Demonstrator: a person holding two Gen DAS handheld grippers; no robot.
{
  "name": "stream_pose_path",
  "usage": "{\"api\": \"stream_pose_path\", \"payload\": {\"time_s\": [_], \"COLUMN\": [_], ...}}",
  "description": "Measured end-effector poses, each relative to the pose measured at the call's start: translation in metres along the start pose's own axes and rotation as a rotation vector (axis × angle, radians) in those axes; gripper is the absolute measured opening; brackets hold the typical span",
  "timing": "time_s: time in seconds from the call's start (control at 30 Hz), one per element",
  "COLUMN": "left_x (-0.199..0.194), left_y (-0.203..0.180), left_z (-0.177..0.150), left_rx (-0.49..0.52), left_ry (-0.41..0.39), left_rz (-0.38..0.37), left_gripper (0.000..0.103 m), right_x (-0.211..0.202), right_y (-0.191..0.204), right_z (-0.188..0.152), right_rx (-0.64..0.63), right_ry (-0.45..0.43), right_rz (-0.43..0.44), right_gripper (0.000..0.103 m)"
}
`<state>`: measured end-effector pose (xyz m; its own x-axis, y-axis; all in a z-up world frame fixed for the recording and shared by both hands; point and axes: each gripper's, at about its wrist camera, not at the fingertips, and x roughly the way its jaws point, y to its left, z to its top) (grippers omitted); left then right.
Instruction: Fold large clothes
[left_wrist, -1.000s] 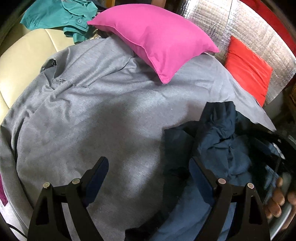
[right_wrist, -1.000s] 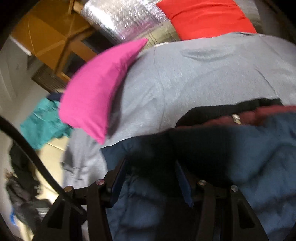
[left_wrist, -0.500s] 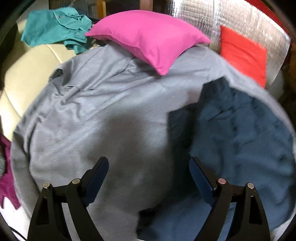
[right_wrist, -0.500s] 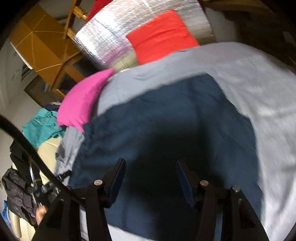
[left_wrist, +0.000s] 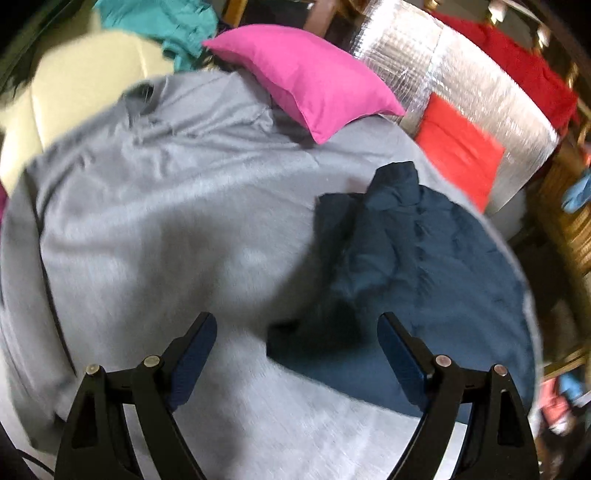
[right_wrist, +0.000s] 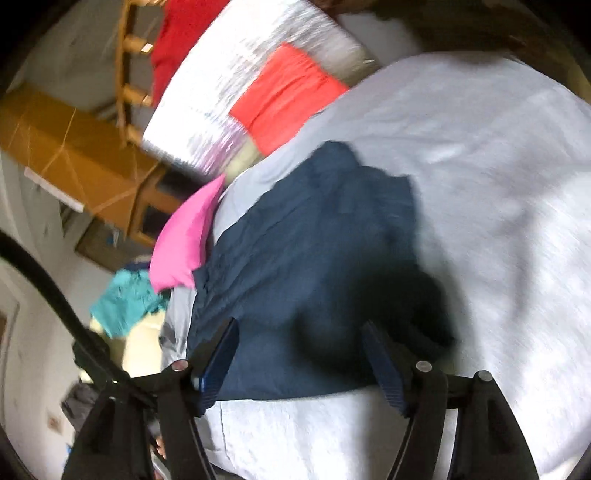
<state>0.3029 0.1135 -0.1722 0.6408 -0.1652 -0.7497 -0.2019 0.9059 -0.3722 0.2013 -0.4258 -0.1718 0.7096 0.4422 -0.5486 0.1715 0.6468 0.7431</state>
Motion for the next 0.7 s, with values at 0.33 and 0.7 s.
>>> {"api": "stream_pose_path", "payload": {"time_s": [0.33, 0.7], "left_x": [0.010, 0.075], "left_y": [0.000, -0.026], "left_z": [0.005, 0.033], "left_rx": [-0.121, -0.040], "left_ry": [0.005, 0.132], "left_rz": [-0.104, -0.165], "left_gripper": [0.089, 0.089], "right_x": [-0.003, 0.062], "right_y": [-0.054, -0.063], "right_z": [0.000, 0.075], "right_rx": [0.235, 0.137], "right_ry": [0.032, 0.103], "right_rz": [0.015, -0.065], "right_gripper": [0.080, 0.085]}}
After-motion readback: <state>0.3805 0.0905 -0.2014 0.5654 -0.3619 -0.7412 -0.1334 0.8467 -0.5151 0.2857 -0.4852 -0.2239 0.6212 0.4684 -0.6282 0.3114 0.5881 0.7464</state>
